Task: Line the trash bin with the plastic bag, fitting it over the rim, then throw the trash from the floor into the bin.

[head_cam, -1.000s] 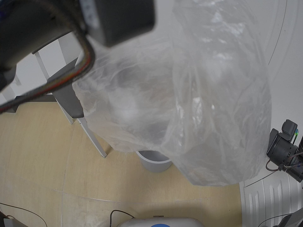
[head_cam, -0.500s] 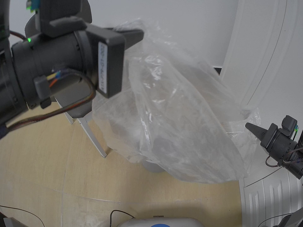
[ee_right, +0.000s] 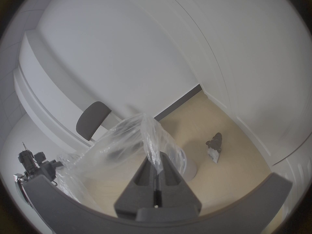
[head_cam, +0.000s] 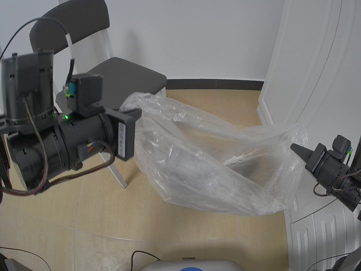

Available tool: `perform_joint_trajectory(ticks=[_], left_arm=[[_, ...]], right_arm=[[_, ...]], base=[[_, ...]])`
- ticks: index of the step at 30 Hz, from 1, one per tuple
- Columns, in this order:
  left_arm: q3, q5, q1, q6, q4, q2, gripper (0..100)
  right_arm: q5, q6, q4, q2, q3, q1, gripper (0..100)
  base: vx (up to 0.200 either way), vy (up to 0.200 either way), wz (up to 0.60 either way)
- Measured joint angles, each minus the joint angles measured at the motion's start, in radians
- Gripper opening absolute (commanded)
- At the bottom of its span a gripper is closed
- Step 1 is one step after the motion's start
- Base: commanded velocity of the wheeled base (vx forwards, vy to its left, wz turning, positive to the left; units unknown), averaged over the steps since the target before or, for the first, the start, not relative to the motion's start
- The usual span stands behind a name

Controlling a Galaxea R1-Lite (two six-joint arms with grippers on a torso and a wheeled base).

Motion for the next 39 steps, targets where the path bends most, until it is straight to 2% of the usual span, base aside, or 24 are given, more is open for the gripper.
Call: perform_joint_trajectory(ticks=[3,7,14,19,24,30,39], left_arm=[[0.048,-0.02,0.014,-0.033,-0.005,0.008,0],[0.113,-0.09,0.022,-0.118,-0.051,0.02,0],[0.264,-0.139,0.035,-0.168,-0.324,0.059,0],[0.35,-0.142,0.062,-0.189,-0.426,0.124,0],[0.38,-0.139,0.091,-0.23,-0.454,0.158,0],[0.394,-0.138,0.111,-0.244,-0.448,0.162,0],[0.373,-0.141,0.121,-0.255,-0.46,0.212,0]], right_arm=[[-0.005,0.0,0.0,0.007,0.0,0.012,0],[-0.013,0.0,-0.001,0.024,0.002,0.023,0],[-0.019,0.0,-0.002,0.049,0.005,0.032,0],[-0.053,0.001,-0.001,0.056,0.006,0.061,0],[-0.099,-0.004,-0.001,0.064,0.006,0.108,0],[-0.111,-0.033,-0.001,0.083,-0.013,0.132,0],[-0.097,-0.184,-0.001,0.14,-0.074,0.146,0]], base=[[0.0,0.0,0.0],[0.0,0.0,0.0],[0.0,0.0,0.0],[0.0,0.0,0.0],[0.0,0.0,0.0],[0.0,0.0,0.0],[0.0,0.0,0.0]])
